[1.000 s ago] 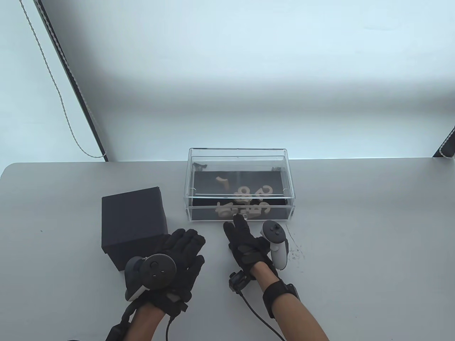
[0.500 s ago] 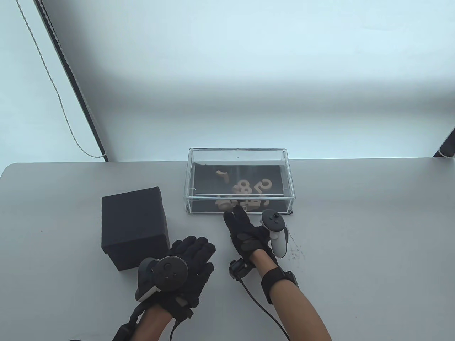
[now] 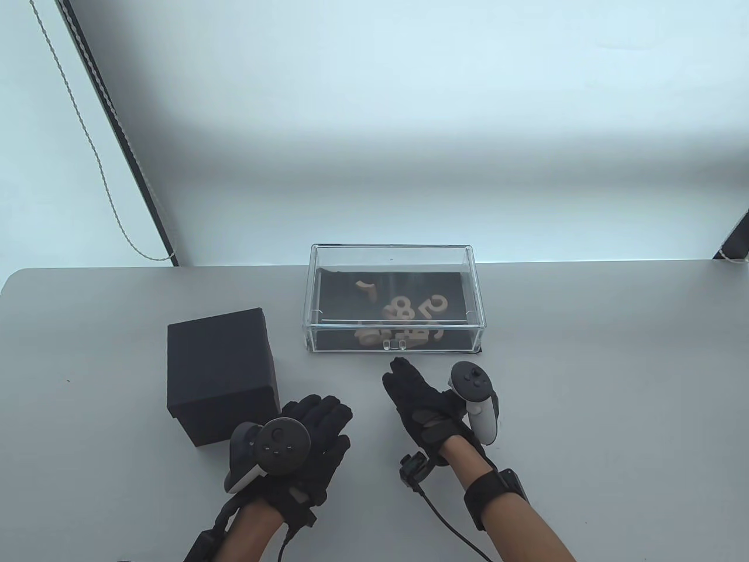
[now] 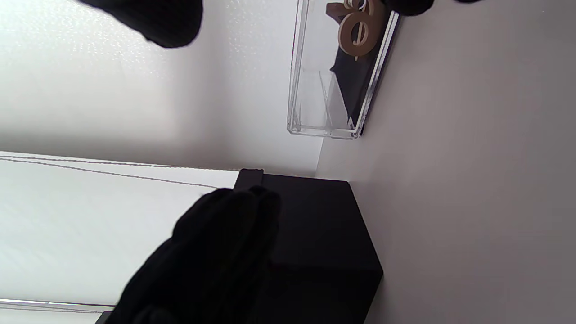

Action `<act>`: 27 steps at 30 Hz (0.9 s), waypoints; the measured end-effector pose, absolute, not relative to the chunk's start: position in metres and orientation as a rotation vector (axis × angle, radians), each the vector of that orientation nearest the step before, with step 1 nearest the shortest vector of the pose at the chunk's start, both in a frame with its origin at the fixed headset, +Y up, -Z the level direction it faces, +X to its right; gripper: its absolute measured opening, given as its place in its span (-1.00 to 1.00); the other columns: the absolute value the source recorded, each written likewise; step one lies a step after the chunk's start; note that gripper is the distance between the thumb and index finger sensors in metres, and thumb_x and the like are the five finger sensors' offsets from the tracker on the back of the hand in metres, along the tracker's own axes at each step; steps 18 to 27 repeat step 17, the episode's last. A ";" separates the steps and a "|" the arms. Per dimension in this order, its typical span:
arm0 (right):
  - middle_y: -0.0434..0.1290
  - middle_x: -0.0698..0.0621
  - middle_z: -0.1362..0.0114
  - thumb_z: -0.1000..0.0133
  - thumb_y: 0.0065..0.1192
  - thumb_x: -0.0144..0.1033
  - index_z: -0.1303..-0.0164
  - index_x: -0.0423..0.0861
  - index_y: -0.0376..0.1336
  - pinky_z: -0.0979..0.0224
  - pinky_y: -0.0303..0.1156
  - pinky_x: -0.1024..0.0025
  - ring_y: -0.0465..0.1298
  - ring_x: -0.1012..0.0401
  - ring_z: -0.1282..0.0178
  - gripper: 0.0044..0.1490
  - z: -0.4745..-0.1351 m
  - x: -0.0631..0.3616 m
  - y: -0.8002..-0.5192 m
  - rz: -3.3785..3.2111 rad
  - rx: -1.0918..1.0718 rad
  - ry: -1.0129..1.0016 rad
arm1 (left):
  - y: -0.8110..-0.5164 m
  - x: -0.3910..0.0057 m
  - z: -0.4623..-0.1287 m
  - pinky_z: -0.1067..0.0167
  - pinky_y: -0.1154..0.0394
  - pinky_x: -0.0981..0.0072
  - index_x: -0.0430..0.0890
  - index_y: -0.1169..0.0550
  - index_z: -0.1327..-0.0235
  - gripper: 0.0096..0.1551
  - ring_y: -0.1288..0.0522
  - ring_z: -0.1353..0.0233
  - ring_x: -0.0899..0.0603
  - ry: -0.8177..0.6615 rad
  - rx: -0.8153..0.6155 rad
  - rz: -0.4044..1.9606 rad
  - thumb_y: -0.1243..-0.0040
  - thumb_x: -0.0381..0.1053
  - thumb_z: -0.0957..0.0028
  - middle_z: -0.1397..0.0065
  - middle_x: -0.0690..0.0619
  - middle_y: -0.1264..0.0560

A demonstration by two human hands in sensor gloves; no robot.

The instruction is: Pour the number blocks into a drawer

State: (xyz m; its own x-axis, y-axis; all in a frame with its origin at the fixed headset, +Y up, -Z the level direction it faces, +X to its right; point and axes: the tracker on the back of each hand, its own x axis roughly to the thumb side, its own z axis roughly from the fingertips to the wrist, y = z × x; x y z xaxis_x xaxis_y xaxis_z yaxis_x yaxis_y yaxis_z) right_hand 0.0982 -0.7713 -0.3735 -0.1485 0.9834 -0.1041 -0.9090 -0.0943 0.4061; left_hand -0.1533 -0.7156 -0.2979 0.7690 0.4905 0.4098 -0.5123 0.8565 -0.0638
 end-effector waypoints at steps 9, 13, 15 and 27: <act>-0.26 -0.37 -0.61 -0.10 0.06 0.23 -0.53 -0.24 -0.24 -0.46 -0.01 -0.41 -0.02 -0.38 -0.55 0.10 -0.327 0.124 -0.762 1.710 0.273 0.427 | -0.720 -0.156 -0.298 -0.50 0.01 -0.39 -0.03 -0.41 -0.42 -0.27 -0.19 -0.60 -0.37 -0.411 0.032 0.548 -0.01 0.27 -0.02 -0.63 -0.16 -0.35; -0.25 -0.37 -0.61 -0.10 0.06 0.23 -0.53 -0.24 -0.23 -0.47 -0.01 -0.41 -0.01 -0.38 -0.54 0.10 -0.309 0.134 -0.763 1.713 0.284 0.419 | -0.720 -0.156 -0.298 -0.49 0.01 -0.39 -0.04 -0.41 -0.42 -0.27 -0.19 -0.60 -0.37 -0.404 0.022 0.548 -0.01 0.27 -0.02 -0.63 -0.16 -0.35; -0.24 -0.37 -0.61 -0.10 0.06 0.23 -0.53 -0.24 -0.22 -0.47 -0.02 -0.41 -0.01 -0.38 -0.54 0.10 -0.304 0.136 -0.765 1.701 0.284 0.417 | -0.720 -0.156 -0.298 -0.49 0.01 -0.39 -0.03 -0.41 -0.42 -0.27 -0.19 -0.60 -0.37 -0.401 0.015 0.545 -0.01 0.27 -0.02 -0.63 -0.16 -0.35; -0.24 -0.38 -0.61 -0.10 0.07 0.23 -0.53 -0.24 -0.22 -0.47 -0.02 -0.41 -0.01 -0.38 -0.54 0.10 -0.301 0.138 -0.766 1.697 0.287 0.419 | -0.722 -0.156 -0.298 -0.49 0.01 -0.39 -0.04 -0.41 -0.42 -0.27 -0.19 -0.60 -0.37 -0.397 0.004 0.541 -0.01 0.27 -0.02 -0.63 -0.16 -0.35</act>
